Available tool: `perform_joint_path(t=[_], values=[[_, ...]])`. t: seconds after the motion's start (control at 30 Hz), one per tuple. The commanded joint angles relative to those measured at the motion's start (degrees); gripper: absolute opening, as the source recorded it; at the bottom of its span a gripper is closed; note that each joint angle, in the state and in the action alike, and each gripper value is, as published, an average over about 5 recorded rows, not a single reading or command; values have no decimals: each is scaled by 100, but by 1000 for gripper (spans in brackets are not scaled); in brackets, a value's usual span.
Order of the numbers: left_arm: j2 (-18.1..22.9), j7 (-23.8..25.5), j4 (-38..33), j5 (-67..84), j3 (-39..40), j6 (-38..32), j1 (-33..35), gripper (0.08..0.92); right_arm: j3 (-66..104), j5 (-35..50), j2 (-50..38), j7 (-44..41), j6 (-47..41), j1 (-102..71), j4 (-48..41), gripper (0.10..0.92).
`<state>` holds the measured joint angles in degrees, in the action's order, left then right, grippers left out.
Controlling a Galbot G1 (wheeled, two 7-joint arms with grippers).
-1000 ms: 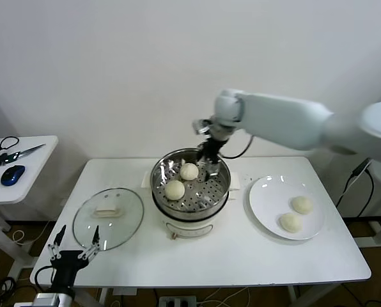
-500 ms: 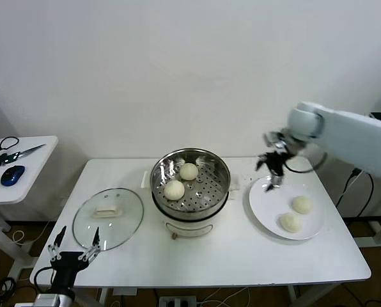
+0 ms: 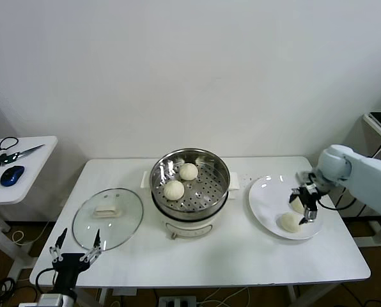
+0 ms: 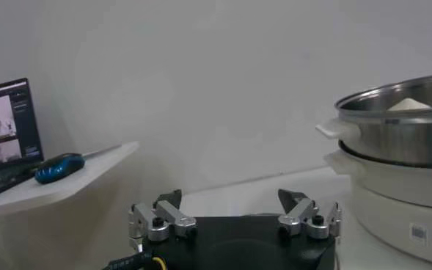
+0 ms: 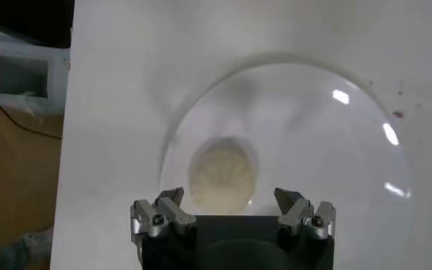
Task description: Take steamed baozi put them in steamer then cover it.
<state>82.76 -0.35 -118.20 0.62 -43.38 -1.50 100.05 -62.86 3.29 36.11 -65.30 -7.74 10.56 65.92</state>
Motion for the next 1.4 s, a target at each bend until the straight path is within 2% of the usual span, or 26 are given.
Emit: perform_joint_path(t=[0.03,0.63,1.0,1.13,1.4], values=[[24,-8,33,-35,-18,-8,-1,823,548,-511,329,-6,105,-759,-509,823],[38,-16,41,-50,-52,-18,24,823,599,-590,771,-79,243,-755,-955,821],[47,-23,47,-62,-48,-11,-6,823,514,-556,796,-215,517,-446,-1071,722],[34,-23,42,-49,-51,-11,-8,823,131,-318,818,-297,884,246,-999,713],[19,-21,45,-36,-45,-15,-8,823,-1803,223,1328,-448,2298,2893,-465,712]])
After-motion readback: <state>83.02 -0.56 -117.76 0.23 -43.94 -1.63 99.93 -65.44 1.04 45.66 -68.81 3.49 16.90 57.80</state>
